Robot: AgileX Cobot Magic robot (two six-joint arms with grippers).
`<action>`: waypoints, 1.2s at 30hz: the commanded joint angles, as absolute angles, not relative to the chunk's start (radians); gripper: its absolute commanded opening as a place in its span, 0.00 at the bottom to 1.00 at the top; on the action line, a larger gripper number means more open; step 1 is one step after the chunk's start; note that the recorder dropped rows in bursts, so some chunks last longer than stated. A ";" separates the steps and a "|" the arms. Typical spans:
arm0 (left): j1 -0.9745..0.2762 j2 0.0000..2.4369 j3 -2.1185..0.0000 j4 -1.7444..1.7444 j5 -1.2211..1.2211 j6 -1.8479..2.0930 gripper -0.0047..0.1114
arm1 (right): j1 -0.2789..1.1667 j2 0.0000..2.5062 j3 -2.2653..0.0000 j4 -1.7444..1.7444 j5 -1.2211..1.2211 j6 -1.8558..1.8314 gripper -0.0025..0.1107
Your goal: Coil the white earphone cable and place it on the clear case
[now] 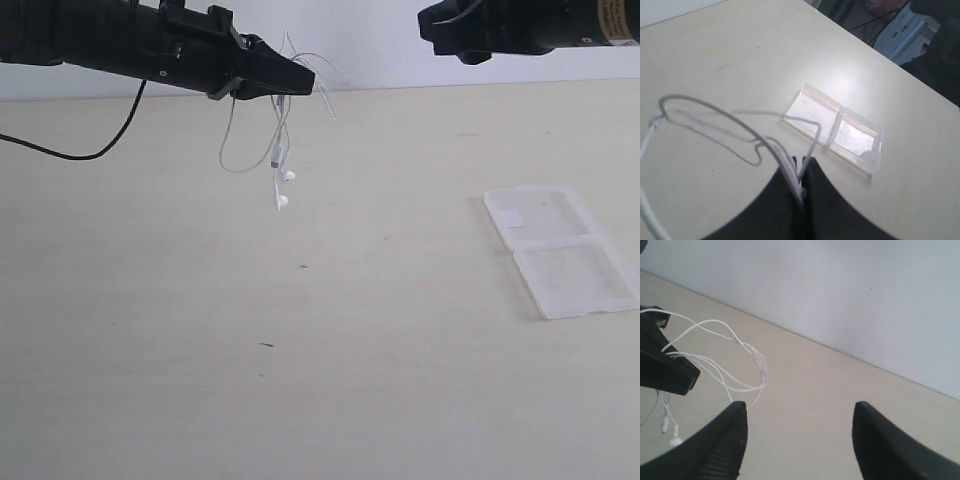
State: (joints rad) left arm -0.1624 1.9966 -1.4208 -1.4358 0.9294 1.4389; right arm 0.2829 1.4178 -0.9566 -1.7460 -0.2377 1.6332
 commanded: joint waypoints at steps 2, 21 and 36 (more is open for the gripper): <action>-0.163 1.988 -1.430 -1.444 0.932 1.426 0.04 | 0.279 1.319 -0.899 -1.744 -0.167 1.632 0.43; -0.301 1.988 -1.433 -1.494 0.936 1.408 0.04 | 0.279 0.632 -0.523 -1.726 -0.039 1.624 0.02; -0.459 1.988 -1.439 -1.615 0.771 1.408 0.04 | 0.279 0.204 -0.302 -1.725 -0.038 1.620 0.02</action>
